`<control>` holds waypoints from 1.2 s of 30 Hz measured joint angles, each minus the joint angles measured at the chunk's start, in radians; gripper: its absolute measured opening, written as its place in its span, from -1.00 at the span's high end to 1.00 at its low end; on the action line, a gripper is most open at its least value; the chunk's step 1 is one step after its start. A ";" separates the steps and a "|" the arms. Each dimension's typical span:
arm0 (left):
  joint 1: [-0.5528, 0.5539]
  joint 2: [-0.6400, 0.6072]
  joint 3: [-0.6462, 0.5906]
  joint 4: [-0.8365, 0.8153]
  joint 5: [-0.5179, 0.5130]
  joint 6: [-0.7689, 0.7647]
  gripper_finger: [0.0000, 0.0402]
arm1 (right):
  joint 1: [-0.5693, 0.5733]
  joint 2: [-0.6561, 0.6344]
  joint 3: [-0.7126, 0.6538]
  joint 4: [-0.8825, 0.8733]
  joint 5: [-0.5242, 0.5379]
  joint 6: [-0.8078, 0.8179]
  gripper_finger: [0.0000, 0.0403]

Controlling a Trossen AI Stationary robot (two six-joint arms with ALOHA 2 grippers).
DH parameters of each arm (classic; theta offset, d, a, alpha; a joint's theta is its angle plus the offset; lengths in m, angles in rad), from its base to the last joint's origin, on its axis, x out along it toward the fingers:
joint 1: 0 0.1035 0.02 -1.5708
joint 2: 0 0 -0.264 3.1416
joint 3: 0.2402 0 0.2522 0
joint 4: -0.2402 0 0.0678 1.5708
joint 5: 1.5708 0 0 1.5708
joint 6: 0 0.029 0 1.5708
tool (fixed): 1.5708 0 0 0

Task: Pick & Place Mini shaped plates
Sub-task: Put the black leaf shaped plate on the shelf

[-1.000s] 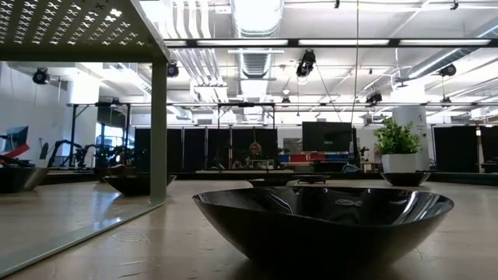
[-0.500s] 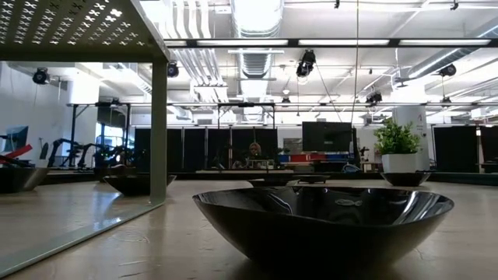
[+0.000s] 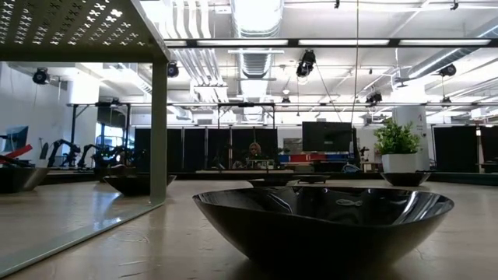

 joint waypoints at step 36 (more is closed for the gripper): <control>0.001 -0.033 -0.028 -0.010 0.041 -0.072 0.67 | 0.000 0.000 0.000 0.000 0.001 0.008 0.27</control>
